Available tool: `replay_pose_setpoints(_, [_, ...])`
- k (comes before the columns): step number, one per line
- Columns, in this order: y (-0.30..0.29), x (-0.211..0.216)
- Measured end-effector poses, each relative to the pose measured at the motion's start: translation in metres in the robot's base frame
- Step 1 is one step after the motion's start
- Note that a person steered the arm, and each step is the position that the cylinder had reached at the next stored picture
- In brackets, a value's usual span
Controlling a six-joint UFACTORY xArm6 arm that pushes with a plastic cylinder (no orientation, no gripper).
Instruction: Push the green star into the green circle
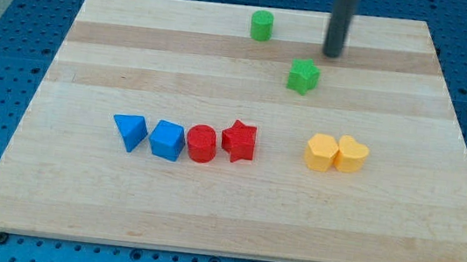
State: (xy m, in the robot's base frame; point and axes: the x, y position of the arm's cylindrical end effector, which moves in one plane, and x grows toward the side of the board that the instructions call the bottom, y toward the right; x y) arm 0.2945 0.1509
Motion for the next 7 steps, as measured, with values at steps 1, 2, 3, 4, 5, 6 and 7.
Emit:
replay_pose_setpoints(1, [0.044, 0.032])
replay_pose_setpoints(2, [-0.008, 0.102])
replay_pose_setpoints(3, [-0.025, 0.114])
replay_pose_setpoints(4, [-0.059, 0.120])
replay_pose_setpoints(5, [-0.068, 0.116])
replay_pose_setpoints(6, [-0.068, 0.074])
replay_pose_setpoints(7, [-0.068, 0.019])
